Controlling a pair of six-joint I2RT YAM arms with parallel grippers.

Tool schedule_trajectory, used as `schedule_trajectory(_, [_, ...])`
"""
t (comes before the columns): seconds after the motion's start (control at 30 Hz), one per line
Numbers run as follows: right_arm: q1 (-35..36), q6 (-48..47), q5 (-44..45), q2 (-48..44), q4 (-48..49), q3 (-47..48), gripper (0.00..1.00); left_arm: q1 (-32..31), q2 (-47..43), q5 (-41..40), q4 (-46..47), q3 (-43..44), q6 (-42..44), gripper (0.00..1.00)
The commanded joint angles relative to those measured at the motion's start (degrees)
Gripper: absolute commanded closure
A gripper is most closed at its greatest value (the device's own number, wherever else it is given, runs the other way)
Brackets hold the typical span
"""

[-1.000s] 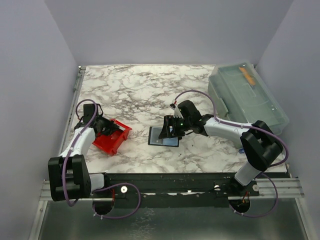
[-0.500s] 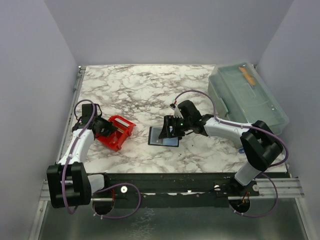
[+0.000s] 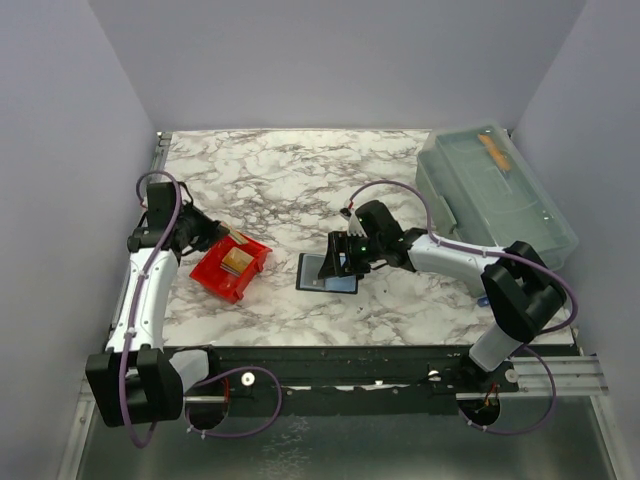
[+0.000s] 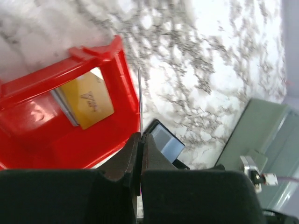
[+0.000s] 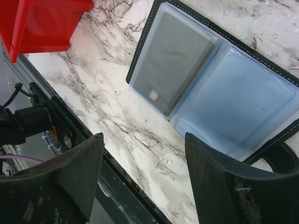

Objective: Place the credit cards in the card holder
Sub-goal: Pick up the credit card from the storage box.

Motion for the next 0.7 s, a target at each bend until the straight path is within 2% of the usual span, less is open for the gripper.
schedule_trajectory(0.0, [0.16,-1.2,2.3,-2.47,-2.56,2.22,0.27,-1.18,-0.65,8.89,2.1,5.45,10.19,1.0])
schedule_trajectory(0.1, [-0.21,-0.53,1.74,-4.09,-1.54,2.11,0.27,-4.67,1.16,17.3,7.77,5.99,13.78,1.0])
schedule_trajectory(0.27, [-0.94,3.59,-0.95,-9.77,1.97,1.36,0.27,-13.95,4.34,31.56,25.0,2.18,14.84,1.0])
schedule_trajectory(0.43, [-1.63,8.42,-1.95,-17.2,7.29,-0.69,0.24,-20.02,3.83,39.79,43.5,-3.64,12.05,1.0])
schedule_trajectory(0.53, [-2.3,10.96,-2.46,-21.43,9.05,-2.07,0.26,-22.37,2.67,43.81,49.79,-5.19,10.82,1.0])
schedule_trajectory(0.6, [-3.17,12.82,-2.71,-24.48,11.34,-4.17,0.32,-23.44,1.75,45.37,52.6,-6.19,10.82,1.0])
schedule_trajectory(0.67, [-3.52,13.52,-2.53,-26.27,11.89,-4.84,0.33,-24.02,1.24,46.55,55.34,-6.51,9.17,1.0])
